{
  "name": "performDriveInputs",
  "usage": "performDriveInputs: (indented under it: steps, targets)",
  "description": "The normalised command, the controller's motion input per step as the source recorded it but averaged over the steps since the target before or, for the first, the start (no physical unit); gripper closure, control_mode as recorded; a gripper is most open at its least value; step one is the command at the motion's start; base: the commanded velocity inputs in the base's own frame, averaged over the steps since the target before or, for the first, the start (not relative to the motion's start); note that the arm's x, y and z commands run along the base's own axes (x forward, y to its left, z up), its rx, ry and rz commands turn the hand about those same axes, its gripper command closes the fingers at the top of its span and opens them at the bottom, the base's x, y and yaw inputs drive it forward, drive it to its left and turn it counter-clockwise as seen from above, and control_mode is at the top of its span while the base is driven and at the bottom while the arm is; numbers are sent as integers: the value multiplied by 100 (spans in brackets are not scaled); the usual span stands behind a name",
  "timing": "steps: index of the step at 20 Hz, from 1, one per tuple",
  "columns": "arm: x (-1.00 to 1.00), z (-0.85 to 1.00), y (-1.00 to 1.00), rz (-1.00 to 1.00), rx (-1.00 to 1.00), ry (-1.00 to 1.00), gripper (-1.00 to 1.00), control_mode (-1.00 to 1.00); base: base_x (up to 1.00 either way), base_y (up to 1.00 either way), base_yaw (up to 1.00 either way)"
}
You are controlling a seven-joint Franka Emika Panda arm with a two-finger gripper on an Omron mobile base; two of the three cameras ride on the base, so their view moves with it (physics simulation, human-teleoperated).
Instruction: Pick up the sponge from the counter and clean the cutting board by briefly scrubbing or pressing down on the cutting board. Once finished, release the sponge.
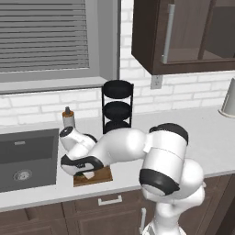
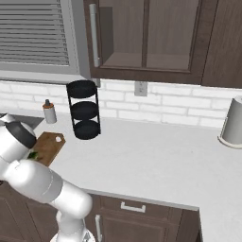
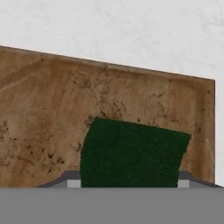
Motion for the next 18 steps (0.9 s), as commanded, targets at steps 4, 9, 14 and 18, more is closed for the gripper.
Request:
performDriveInputs:
  steps: [4,9,14,18]
  targets:
    - [0,-44,-10,-8,-10,-16,100,-100,0,0,0]
    - [-8,-33,-27,-4,-5,-7,100,-100,0,0,0]
    - [-3,-22,-40,-2,-2,0,100,-100,0,0,0]
    - [-19,-21,-55,0,-2,0,100,-100,0,0,0]
